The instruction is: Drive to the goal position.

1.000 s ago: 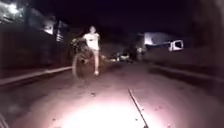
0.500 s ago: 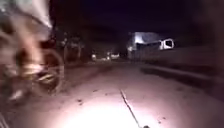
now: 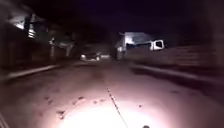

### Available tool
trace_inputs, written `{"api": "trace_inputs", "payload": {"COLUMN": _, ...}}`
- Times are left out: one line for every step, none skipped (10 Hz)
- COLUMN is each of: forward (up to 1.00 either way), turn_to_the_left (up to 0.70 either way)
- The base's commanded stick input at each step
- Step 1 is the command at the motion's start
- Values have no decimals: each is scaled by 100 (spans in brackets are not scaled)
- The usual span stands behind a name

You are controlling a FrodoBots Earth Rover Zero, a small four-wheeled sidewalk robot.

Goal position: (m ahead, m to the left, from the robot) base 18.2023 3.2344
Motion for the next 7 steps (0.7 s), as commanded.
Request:
{"api": "trace_inputs", "payload": {"forward": 70, "turn_to_the_left": -35}}
{"api": "trace_inputs", "payload": {"forward": 70, "turn_to_the_left": -35}}
{"api": "trace_inputs", "payload": {"forward": 70, "turn_to_the_left": -35}}
{"api": "trace_inputs", "payload": {"forward": 70, "turn_to_the_left": -35}}
{"api": "trace_inputs", "payload": {"forward": 70, "turn_to_the_left": -28}}
{"api": "trace_inputs", "payload": {"forward": 70, "turn_to_the_left": 0}}
{"api": "trace_inputs", "payload": {"forward": 70, "turn_to_the_left": 0}}
